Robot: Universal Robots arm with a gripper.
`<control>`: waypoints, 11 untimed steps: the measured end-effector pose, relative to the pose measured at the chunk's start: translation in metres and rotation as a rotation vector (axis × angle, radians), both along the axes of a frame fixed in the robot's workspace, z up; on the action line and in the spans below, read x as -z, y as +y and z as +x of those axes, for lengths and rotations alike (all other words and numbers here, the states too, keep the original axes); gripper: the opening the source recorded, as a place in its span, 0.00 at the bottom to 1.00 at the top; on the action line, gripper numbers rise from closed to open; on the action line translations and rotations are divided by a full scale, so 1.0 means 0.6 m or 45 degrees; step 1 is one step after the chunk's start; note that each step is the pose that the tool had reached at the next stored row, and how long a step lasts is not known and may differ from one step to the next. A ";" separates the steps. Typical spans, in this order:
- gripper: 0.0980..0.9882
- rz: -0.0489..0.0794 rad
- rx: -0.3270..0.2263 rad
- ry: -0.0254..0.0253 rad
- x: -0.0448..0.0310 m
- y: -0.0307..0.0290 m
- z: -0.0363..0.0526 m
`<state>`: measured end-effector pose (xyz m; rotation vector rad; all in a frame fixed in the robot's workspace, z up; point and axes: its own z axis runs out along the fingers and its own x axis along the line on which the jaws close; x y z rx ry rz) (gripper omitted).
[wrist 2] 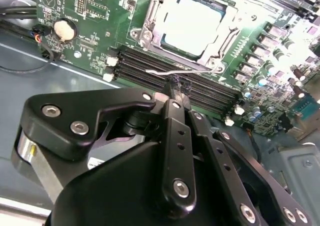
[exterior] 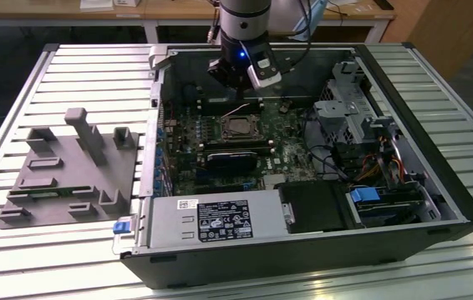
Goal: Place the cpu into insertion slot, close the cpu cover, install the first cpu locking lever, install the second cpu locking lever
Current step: 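Install the first cpu locking lever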
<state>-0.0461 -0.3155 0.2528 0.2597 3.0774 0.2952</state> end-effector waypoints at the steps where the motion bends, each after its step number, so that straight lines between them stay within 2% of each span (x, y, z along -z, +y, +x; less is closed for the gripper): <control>1: 0.00 0.000 0.000 -0.0006 0.000 0.0000 0.000; 2: 0.00 0.000 0.000 -0.0023 0.000 0.0001 0.000; 3: 0.00 -0.001 0.000 -0.0105 0.000 0.0000 -0.001; 5: 0.00 -0.007 -0.001 -0.0420 0.001 0.0000 -0.004; 6: 0.00 -0.008 0.000 -0.0550 0.001 0.0001 -0.005; 8: 0.00 -0.008 0.000 -0.0736 0.003 0.0000 -0.006; 11: 0.00 -0.008 0.000 -0.0963 0.007 -0.0002 -0.008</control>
